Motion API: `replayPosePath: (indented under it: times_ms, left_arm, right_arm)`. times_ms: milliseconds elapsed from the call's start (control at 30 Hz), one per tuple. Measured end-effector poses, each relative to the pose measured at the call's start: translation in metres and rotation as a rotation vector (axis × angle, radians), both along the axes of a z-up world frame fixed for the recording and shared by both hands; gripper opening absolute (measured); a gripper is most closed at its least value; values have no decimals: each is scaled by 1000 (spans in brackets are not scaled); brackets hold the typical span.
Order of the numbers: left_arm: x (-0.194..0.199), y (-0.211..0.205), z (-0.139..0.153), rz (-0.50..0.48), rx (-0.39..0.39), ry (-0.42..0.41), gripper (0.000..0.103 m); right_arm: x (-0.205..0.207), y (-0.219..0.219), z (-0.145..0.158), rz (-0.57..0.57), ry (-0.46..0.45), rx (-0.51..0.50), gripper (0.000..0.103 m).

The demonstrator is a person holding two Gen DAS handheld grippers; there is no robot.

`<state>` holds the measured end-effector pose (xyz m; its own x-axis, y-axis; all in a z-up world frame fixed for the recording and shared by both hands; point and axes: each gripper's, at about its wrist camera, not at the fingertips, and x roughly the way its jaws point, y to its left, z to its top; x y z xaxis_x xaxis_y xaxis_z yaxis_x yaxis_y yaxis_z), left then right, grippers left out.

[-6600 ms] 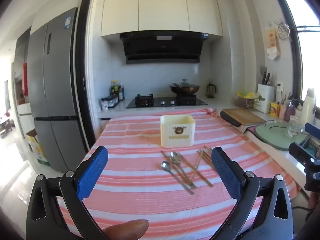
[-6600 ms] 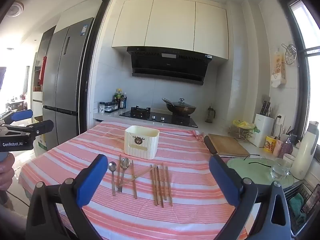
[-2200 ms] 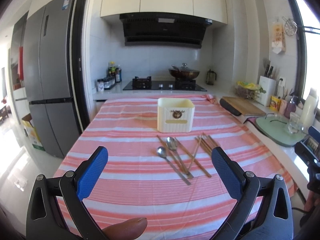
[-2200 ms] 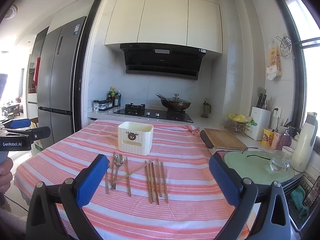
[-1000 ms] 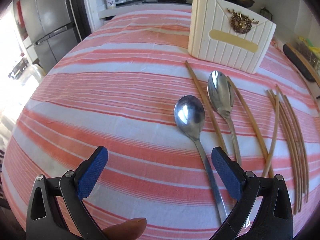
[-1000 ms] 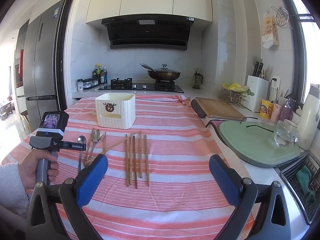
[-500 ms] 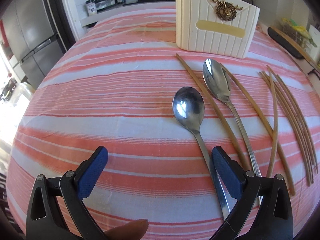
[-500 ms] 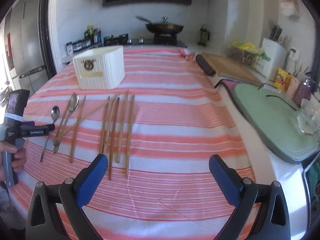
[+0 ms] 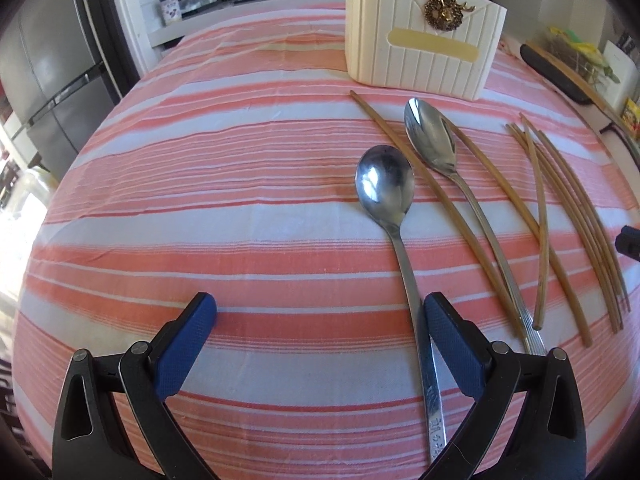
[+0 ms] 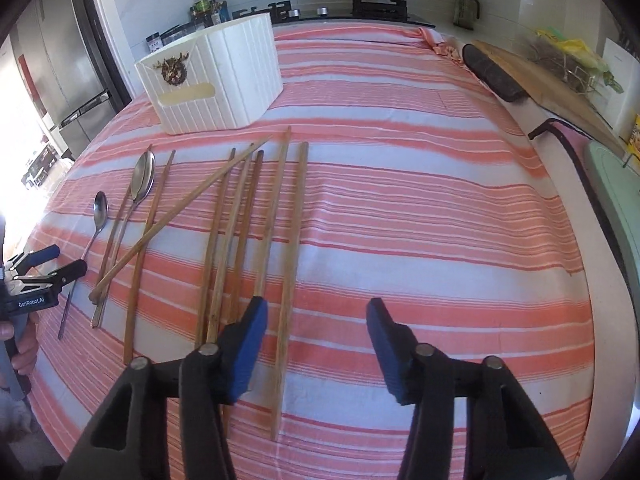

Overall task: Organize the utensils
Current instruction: 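Move the left tool over a steel spoon while the right tool moves over a wooden chopstick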

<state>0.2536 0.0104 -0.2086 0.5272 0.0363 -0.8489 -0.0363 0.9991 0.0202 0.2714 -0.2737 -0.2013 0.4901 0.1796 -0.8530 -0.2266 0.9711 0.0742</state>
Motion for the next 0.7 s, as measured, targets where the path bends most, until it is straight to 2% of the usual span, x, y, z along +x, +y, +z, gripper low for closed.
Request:
replayPosePath:
  times_ms: [33, 167, 200, 233, 300, 367, 567, 700]
  left_arm:
    - [1, 0, 0, -1, -2, 2, 103]
    - [1, 1, -1, -3, -7, -4, 103]
    - [1, 1, -1, -1, -9, -10, 102]
    - [1, 2, -1, 0, -11, -17, 101]
    - [2, 3, 1, 1, -10, -29, 93]
    - [1, 6, 2, -3, -10, -30, 91]
    - [-1, 21, 2, -16, -7, -17, 91]
    - [4, 19, 1, -98, -16, 23, 94]
  right_arm:
    - [1, 4, -3, 15, 12, -8, 33]
    - [5, 13, -10, 64, 47, -17, 26]
    - [6, 16, -10, 76, 44, -31, 19]
    - [7, 17, -9, 81, 43, -43, 8]
    - [9, 15, -9, 47, 41, -65, 7]
    - [9, 6, -9, -4, 35, -86, 7]
    - [-6, -26, -7, -103, 42, -130, 7]
    - [-8, -39, -4, -94, 69, -124, 9]
